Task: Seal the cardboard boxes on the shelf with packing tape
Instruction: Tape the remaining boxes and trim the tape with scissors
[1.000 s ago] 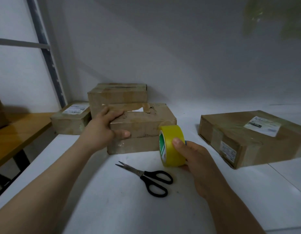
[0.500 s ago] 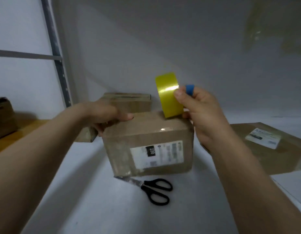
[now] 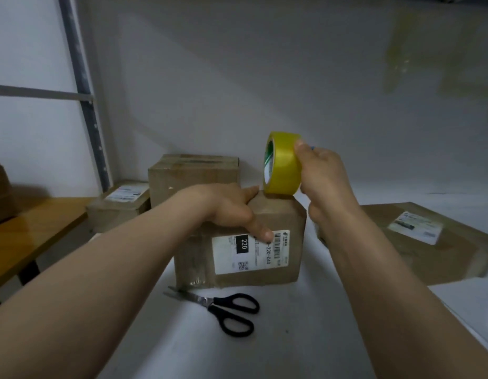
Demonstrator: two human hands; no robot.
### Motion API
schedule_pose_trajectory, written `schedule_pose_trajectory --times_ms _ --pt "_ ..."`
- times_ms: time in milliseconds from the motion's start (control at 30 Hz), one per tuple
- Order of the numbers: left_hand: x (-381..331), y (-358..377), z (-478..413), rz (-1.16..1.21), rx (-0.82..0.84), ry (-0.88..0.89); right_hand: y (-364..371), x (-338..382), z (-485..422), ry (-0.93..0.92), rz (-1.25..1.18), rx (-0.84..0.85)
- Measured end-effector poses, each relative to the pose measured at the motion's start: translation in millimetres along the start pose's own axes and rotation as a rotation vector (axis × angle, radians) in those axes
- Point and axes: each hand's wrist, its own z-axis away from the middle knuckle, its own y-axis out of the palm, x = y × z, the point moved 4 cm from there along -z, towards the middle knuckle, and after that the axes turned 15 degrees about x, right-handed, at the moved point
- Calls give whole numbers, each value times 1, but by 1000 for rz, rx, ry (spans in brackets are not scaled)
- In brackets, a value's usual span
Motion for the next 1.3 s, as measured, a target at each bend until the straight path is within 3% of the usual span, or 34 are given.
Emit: schedule_pose_trajectory --times_ms 100,267,600,767,867,967,1033,1133,1233,1300 --pt "3 -3 -5 24 -20 -75 -12 30 18 -57 7 -36" --pt "0 -4 -7 2 -12 -126 -33 31 52 14 -41 -35" --pt "-5 2 -8 -61 -7 -195 -33 -52 127 155 -33 -11" --pt "-4 2 -10 -48 -26 -123 -28 -91 145 238 -11 39" --pt "-3 -8 -6 41 -44 -99 -30 -73 140 107 -149 104" --pt "1 -21 2 249 123 -50 -35 -29 116 -154 -307 253" --pt "3 -28 2 332 179 8 -35 -15 89 -186 -368 279" --pt "7 -36 -6 313 86 28 -25 -20 56 -81 -350 223" --pt "10 -48 -19 -9 -132 -26 -10 -37 39 38 -365 209" --pt "2 -45 -21 -119 -243 51 -7 -42 33 59 -345 210"
